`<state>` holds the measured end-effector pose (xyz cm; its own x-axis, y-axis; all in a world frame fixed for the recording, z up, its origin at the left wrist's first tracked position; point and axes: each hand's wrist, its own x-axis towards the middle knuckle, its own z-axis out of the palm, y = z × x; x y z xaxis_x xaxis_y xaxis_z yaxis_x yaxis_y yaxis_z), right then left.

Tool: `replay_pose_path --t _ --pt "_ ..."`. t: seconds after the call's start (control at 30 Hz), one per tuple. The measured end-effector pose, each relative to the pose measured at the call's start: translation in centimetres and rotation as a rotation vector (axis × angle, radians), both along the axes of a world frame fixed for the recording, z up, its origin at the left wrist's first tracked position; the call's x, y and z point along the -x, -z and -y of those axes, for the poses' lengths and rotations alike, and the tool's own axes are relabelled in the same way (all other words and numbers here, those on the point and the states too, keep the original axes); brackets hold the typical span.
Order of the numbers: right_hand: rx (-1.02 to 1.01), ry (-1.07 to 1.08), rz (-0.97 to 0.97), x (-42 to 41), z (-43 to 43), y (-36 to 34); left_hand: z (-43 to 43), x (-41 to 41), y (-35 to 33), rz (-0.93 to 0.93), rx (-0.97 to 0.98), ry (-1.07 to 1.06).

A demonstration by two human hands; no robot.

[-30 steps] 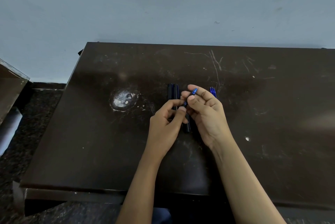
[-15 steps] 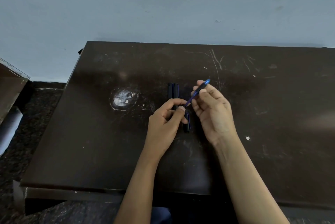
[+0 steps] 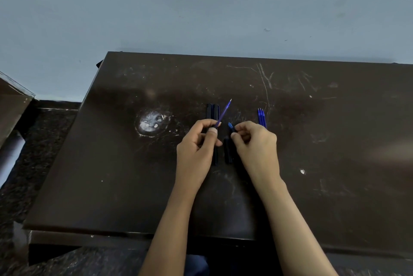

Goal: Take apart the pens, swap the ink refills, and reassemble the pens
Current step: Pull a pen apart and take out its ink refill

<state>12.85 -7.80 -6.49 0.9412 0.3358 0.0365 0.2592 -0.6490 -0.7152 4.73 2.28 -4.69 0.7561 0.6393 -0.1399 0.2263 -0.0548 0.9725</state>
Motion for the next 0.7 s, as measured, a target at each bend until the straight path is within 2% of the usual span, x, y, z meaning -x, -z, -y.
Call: replay_pose_path --t 0.1,0.23,0.3,0.47,0.53,0.63,0.7 --pt "-0.130 0.052 -0.039 0.2 0.0 -1.0 0.0 0.0 -0.1 0.019 0.018 -0.010" --pt "-0.552 0.093 -0.413 1.0 -0.7 -3.2 0.0 0.1 -0.3 0.023 0.008 0.045" --pt "-0.686 0.121 -0.522 1.4 -1.4 -3.6 0.1 0.1 -0.3 0.005 0.002 0.087" --pt "-0.744 0.224 -0.549 -2.3 -3.7 -4.7 0.0 0.0 -0.1 -0.001 0.023 0.051" --pt "-0.672 0.245 -0.390 -5.6 -4.8 -5.0 -0.1 0.1 -0.1 -0.003 0.032 0.027" --pt "-0.248 0.045 -0.021 -9.2 -6.5 -5.2 -0.2 0.0 -0.2 -0.008 0.038 0.004" --pt "0.062 -0.156 0.078 -10.6 -7.6 -4.8 -0.1 0.0 -0.3 -0.015 0.038 0.006"
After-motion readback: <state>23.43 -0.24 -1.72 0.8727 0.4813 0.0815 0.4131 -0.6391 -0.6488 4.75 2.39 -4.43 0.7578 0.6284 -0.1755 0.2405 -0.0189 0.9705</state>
